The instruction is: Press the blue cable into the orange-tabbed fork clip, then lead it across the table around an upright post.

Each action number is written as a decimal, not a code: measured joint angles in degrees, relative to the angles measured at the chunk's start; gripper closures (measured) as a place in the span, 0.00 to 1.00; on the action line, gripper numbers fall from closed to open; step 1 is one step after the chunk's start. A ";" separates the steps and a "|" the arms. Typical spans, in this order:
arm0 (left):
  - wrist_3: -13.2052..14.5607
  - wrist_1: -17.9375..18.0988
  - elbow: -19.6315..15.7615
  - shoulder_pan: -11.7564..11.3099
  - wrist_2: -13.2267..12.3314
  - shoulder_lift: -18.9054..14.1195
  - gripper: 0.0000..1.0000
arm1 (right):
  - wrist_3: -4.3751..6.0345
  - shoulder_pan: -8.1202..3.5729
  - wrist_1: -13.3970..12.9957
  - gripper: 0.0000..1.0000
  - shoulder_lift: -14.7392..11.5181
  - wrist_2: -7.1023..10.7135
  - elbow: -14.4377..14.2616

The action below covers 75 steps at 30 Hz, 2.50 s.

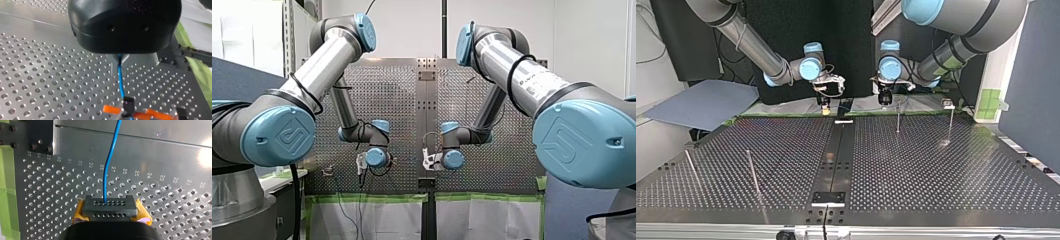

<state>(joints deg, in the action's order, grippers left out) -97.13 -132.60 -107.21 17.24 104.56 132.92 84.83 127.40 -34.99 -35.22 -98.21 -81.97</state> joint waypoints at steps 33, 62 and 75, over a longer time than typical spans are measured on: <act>-3.09 -5.42 4.78 1.22 0.79 0.07 0.40 | -0.07 0.00 0.02 1.00 0.01 0.02 0.00; -2.01 -9.05 5.53 0.81 0.34 0.61 0.96 | -0.11 0.26 0.33 1.00 0.00 0.09 -0.01; -1.68 -10.18 5.54 1.19 0.03 0.61 0.83 | -0.02 0.20 0.36 1.00 0.00 0.10 0.00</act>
<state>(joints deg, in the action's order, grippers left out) -98.80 -142.78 -101.67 18.43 104.58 133.53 84.81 127.60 -34.64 -35.22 -98.11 -81.97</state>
